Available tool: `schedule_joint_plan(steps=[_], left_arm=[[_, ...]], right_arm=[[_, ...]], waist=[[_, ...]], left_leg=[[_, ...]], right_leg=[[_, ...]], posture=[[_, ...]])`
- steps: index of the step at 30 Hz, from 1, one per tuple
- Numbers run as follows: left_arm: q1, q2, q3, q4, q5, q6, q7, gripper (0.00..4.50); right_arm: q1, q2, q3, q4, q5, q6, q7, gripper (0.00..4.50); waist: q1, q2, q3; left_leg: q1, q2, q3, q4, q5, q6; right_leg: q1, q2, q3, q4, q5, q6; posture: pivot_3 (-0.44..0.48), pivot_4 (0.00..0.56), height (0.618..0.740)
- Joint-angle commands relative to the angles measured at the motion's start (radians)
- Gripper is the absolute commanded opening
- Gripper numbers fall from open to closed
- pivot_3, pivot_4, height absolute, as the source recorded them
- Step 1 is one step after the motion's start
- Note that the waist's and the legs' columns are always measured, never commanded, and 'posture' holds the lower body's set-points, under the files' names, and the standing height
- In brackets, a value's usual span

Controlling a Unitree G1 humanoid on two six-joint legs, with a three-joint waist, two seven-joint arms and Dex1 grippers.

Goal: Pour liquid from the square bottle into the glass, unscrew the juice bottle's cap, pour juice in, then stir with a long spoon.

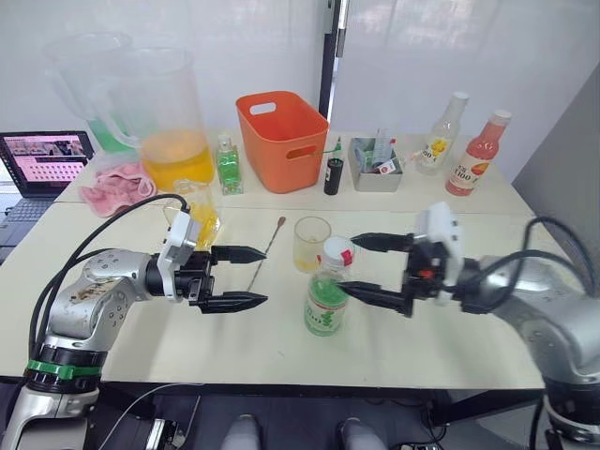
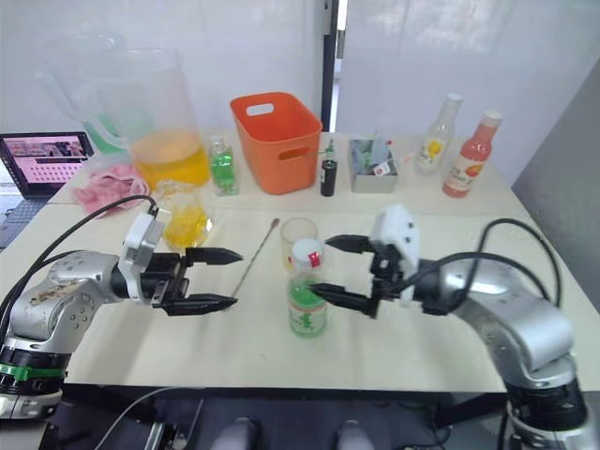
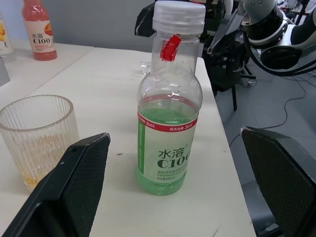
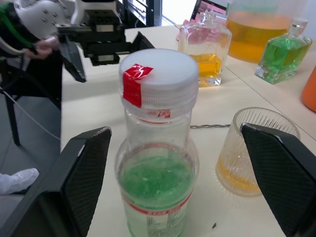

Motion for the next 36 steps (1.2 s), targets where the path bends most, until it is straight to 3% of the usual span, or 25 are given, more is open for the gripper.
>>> schedule_joint_plan(steps=[1, 9, 15, 23, 36], left_arm=[[-0.038, -0.018, -0.004, -0.009, -0.006, -0.017, -0.017, 4.5], [-0.119, -0.082, -0.034, 0.024, 0.009, -0.026, -0.025, 4.5], [-0.245, -0.185, -0.144, 0.086, 0.064, 0.005, 0.001, 4.5], [-0.303, -0.286, -0.214, 0.121, 0.102, 0.043, 0.039, 4.5], [-0.304, -0.318, -0.228, 0.132, 0.141, 0.015, 0.024, 4.5]], right_arm=[[0.068, -0.057, -0.152, -0.02, 0.058, -0.01, 0.033, 4.49], [0.255, -0.135, -0.366, -0.111, 0.173, 0.029, 0.019, 4.49], [0.374, -0.116, -0.479, -0.258, 0.282, 0.061, -0.13, 4.49], [0.46, -0.11, -0.523, -0.327, 0.353, 0.031, -0.268, 4.49], [0.453, -0.15, -0.495, -0.336, 0.388, -0.003, -0.33, 4.49]], waist=[[-0.001, 0.0, 0.0], [-0.008, 0.0, 0.0], [-0.003, 0.0, 0.0], [-0.009, -0.001, 0.0], [-0.006, -0.001, 0.0]], left_leg=[[0.0, 0.0, 0.0, 0.0, 0.0, 0.0], [0.0, 0.0, 0.0, 0.0, 0.0, 0.0], [0.001, -0.001, 0.0, 0.002, 0.0, 0.0], [0.0, -0.001, -0.001, 0.002, 0.0, 0.0], [-0.001, -0.001, -0.001, 0.002, 0.0, 0.0]], right_leg=[[0.0, 0.0, 0.0, 0.0, 0.0, 0.0], [0.0, 0.0, 0.0, 0.0, 0.001, 0.001], [0.002, 0.0, 0.0, 0.0, 0.001, 0.002], [0.002, 0.0, 0.0, -0.003, 0.002, 0.004], [0.003, 0.0, 0.0, -0.003, 0.002, 0.003]], posture=[[0.0, 0.15, 0.703], [0.0, 0.15, 0.703], [0.0, 0.15, 0.703], [0.0, 0.15, 0.703], [0.0, 0.15, 0.703]])
